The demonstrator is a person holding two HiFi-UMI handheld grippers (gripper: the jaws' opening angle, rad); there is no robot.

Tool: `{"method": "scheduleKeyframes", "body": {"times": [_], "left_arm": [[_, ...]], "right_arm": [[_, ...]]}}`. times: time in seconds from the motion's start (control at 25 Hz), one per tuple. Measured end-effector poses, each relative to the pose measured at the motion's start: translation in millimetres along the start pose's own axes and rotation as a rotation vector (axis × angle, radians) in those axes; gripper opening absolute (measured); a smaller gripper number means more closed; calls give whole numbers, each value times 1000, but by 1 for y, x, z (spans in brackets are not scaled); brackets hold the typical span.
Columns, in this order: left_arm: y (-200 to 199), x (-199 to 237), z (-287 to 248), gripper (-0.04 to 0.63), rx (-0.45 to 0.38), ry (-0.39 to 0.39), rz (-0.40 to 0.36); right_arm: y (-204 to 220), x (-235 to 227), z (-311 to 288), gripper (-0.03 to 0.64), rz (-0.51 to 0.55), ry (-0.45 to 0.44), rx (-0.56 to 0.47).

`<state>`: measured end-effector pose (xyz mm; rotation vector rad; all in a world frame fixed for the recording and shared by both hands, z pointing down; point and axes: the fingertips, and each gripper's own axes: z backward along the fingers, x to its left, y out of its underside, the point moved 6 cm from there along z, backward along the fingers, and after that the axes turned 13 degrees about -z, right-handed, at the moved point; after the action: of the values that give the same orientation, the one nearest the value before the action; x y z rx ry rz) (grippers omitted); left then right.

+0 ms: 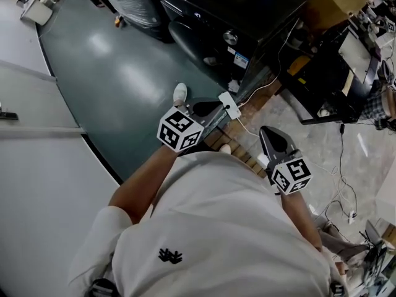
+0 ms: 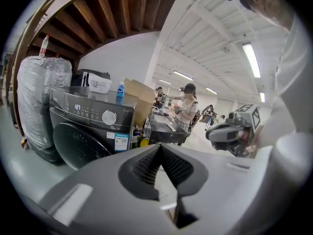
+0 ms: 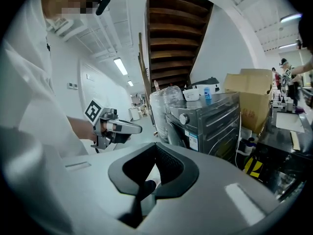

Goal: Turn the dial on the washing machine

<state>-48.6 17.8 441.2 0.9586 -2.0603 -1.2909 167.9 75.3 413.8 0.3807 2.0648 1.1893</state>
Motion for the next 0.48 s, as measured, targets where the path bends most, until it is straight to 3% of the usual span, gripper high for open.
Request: {"method": "scheduleKeyframes", "body": {"times": [0.48], "left_arm": [[7,8,21,55,-14,-64,29]], "right_arm": [[5,6,-5,2,17,-25,21]]}}
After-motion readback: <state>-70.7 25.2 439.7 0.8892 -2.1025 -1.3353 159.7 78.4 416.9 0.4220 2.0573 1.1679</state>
